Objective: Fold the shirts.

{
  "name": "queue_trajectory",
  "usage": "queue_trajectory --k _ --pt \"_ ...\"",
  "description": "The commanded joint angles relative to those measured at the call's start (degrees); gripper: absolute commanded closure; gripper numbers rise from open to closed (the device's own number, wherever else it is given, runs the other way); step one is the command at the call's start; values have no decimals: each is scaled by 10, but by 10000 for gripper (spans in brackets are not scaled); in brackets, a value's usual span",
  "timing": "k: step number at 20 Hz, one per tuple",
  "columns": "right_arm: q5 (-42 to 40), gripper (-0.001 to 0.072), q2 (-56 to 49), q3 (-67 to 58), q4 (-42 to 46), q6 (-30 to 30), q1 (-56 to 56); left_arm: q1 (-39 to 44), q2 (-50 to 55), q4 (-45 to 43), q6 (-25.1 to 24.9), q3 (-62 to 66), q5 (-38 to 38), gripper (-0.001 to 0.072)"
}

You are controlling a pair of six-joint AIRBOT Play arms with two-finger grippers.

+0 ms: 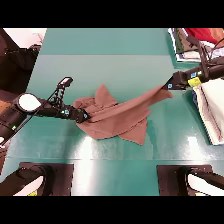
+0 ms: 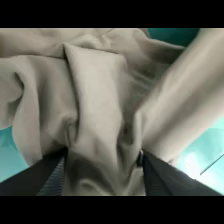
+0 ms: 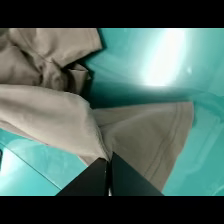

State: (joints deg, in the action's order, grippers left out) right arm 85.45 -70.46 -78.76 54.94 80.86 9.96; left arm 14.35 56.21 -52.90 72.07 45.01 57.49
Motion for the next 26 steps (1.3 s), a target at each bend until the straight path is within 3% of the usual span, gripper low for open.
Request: queue_trajectory --k 1,4,8,15,21,22,24,26 --pt "-19 700 24 35 10 0 -1 -33 -1 -14 -1 59 53 164" --pt "-21 700 39 35 16 0 -1 -112 -1 -44 1 137 60 164" --pt "-30 700 53 35 22 0 -1 -195 49 -46 1 134 55 164" --pt "-30 699 51 35 22 1 3 -185 263 -8 0 132 66 164" --pt "-43 699 51 35 23 1 3 -143 299 30 0 141 0 166" --pt "-42 699 51 35 23 1 3 -143 299 32 0 150 3 201" --pt "-45 699 51 35 23 1 2 -144 297 30 -1 177 28 684" --pt "-43 700 51 31 23 1 -8 -144 288 19 0 215 52 679"
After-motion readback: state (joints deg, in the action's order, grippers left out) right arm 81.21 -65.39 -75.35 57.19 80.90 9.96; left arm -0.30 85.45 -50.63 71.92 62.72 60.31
